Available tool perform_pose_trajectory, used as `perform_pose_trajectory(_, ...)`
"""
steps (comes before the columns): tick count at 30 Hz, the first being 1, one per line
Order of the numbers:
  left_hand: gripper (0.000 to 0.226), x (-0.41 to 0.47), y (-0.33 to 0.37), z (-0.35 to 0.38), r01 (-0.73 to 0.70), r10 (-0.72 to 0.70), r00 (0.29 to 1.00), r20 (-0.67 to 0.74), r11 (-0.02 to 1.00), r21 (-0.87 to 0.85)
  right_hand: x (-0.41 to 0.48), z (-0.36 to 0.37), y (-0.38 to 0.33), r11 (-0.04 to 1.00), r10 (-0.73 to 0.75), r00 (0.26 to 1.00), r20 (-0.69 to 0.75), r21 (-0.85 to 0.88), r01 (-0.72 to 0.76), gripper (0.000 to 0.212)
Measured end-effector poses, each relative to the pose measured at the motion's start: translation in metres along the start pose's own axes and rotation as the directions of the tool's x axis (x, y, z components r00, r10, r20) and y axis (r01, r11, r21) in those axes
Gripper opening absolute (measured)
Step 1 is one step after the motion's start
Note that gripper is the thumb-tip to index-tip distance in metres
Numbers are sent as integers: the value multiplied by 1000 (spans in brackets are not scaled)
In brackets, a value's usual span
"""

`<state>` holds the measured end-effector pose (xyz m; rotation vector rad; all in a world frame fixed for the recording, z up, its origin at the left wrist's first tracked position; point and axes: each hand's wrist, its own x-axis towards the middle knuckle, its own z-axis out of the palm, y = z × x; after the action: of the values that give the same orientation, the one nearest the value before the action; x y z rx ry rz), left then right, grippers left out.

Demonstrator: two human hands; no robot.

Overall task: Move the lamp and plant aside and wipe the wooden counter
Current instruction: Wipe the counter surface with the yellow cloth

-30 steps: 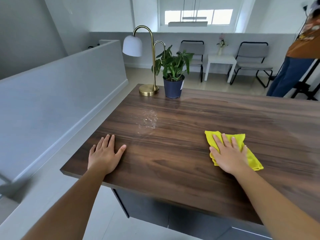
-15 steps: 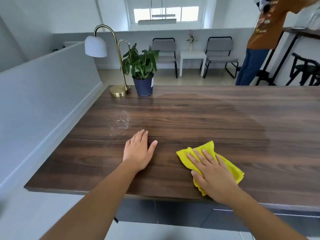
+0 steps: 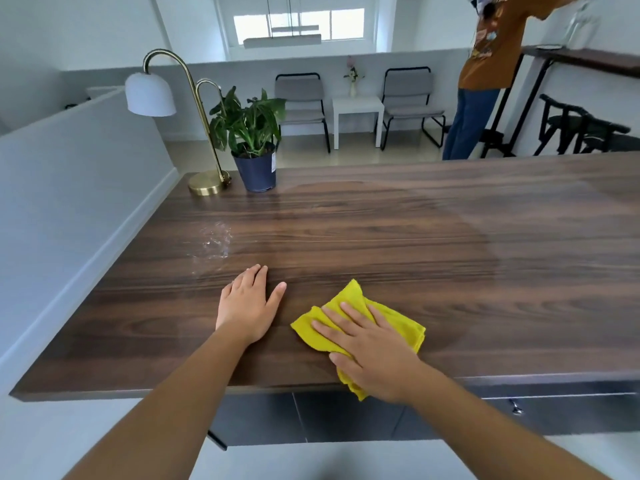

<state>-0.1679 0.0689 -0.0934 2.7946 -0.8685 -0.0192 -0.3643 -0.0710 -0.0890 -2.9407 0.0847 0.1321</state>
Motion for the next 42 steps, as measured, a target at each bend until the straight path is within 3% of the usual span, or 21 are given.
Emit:
perform_pose_trajectory(4, 65, -2, 0, 0, -3, 3, 1000, 10, 1000, -2, -26, -6, 52, 976, 218, 976, -16, -18, -218, 68)
perform_pose_trajectory(8, 64, -1, -1, -3, -8, 9, 1000, 6, 998, -57, -8, -24, 108, 843, 537, 843, -19, -11, -537, 54)
perform_pose_trajectory(11, 62, -3, -2, -5, -31, 29, 999, -25, 994, -107, 33, -31, 114, 775, 632, 775, -16, 35, -631, 55)
perform_pose_trajectory(14, 61, -1, -16, -12, -8, 2, 999, -44, 991, -131, 80, -31, 82, 845, 534, 845, 1, 34, -534, 56)
perform_pose_trajectory(17, 60, 4, -44, -26, 62, -72, 995, -74, 990, -128, 105, -19, 23, 952, 306, 952, 16, -21, -306, 58)
perform_pose_trajectory(19, 60, 8, -69, -37, 125, -136, 987, -87, 985, -122, 102, -9, -15, 991, 116, 993, 13, -65, -115, 70)
perform_pose_trajectory(22, 63, 10, -110, -50, 231, -236, 969, -67, 970, -77, 79, -4, -30, 988, -143, 989, 45, -53, 145, 75)
perform_pose_trajectory(24, 65, 9, -135, -54, 296, -298, 953, -48, 954, -39, 73, -12, -14, 976, -217, 973, 79, 1, 218, 70)
perform_pose_trajectory(26, 67, 6, -156, -56, 339, -339, 940, -20, 940, -32, 83, -18, 10, 984, -179, 980, 84, 3, 179, 66)
perform_pose_trajectory(29, 69, 2, -179, -54, 361, -361, 932, 23, 932, -32, 125, -24, 40, 995, 92, 995, 24, -35, -91, 53)
perform_pose_trajectory(32, 68, 1, -190, -51, 326, -327, 944, 31, 945, 34, 182, -29, 43, 913, 406, 913, -29, -24, -407, 54)
perform_pose_trajectory(34, 65, 5, -196, -52, 298, -297, 955, -16, 952, 67, 222, -29, 20, 863, 505, 863, -21, -2, -505, 57)
perform_pose_trajectory(37, 58, 20, -206, -58, 263, -260, 964, -50, 962, 72, 266, -21, -46, 930, 368, 930, -3, 3, -368, 58)
perform_pose_trajectory(39, 55, 33, -214, -61, 244, -241, 969, -49, 967, 68, 278, -12, -96, 986, 161, 987, 7, -39, -160, 58)
perform_pose_trajectory(42, 52, 57, -222, -65, 223, -221, 973, -70, 974, 33, 263, 0, -145, 986, -132, 990, 40, -94, 135, 59)
